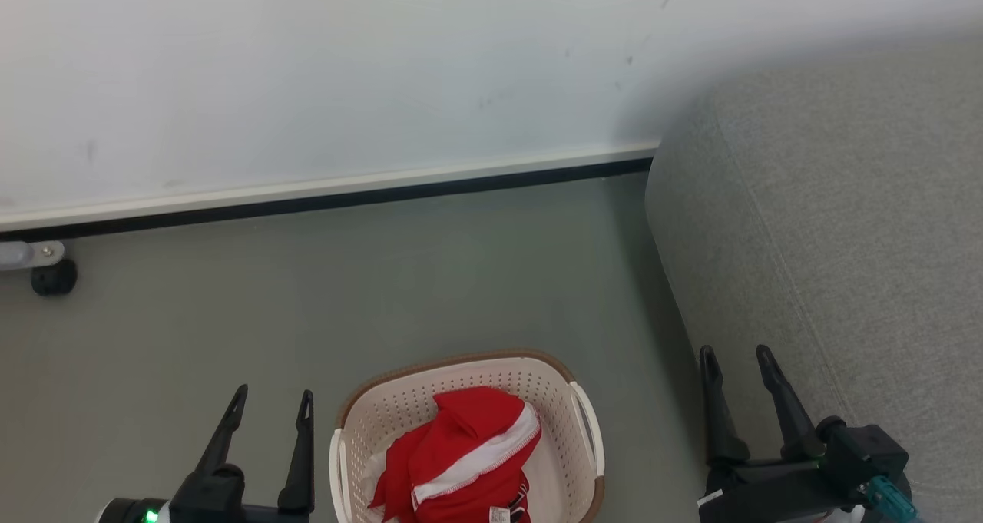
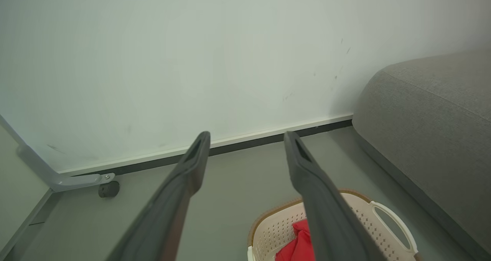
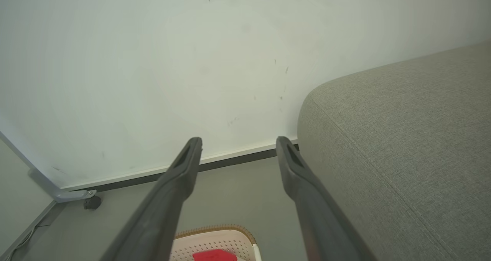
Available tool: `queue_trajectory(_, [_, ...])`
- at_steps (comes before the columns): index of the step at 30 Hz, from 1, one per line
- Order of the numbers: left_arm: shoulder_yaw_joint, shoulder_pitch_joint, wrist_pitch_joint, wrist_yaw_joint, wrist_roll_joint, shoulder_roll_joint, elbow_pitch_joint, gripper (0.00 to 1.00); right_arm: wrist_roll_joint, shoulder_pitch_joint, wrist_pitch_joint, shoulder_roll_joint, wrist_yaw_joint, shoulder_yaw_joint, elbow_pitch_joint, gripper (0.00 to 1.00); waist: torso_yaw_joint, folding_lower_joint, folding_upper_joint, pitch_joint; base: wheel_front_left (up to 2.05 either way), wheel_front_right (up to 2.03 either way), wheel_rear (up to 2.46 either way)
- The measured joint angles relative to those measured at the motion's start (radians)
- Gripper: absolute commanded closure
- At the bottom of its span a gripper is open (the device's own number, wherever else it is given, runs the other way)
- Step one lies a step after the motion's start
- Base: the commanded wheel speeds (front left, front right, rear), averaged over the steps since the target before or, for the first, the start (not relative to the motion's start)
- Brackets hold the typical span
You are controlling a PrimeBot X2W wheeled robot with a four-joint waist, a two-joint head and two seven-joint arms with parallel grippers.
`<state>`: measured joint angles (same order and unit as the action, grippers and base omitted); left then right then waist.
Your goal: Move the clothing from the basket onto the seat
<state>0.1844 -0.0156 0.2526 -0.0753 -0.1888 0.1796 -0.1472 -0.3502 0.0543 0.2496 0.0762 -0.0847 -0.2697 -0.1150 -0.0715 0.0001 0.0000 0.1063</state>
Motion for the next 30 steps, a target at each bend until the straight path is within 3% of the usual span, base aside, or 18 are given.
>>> queue_trajectory(20, [0.181, 0.252, -0.074, 0.091, 0.102, -0.031, -0.173, 0.0, 0.033, 0.192, 0.007, -0.005, -0.012, 0.061, 0.087, 0.0, -0.073, 0.0002, 0.0001, 0.281, 0.0, 0.0, 0.0])
queue_trajectory(30, [0.217, 0.386, -0.118, 0.127, 0.155, -0.028, -0.285, 0.0, 0.033, 0.291, 0.007, -0.009, -0.012, 0.069, 0.133, 0.0, -0.11, 0.0003, 0.0002, 0.415, 0.0, 0.0, 0.0])
